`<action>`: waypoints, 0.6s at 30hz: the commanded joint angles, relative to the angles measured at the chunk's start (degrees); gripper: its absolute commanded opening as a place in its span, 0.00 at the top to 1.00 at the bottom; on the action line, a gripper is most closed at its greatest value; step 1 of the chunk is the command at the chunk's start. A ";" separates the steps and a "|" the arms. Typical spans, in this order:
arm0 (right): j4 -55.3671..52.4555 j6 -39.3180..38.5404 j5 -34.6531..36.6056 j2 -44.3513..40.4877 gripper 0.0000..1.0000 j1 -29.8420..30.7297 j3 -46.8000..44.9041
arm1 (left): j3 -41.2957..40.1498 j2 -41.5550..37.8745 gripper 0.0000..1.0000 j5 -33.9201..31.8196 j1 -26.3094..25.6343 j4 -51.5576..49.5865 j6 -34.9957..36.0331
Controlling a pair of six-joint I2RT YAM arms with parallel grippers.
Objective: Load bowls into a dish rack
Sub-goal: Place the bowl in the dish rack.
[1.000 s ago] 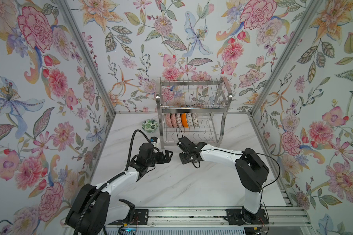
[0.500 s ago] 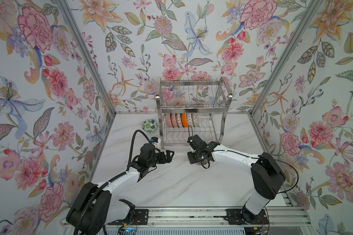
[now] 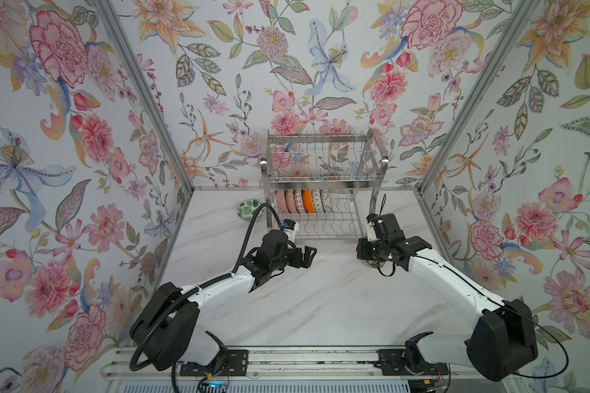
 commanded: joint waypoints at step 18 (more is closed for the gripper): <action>11.34 -0.15 -25.31 17.33 1.00 -29.49 23.92 | 14.39 15.41 0.01 -8.47 -4.31 12.91 0.40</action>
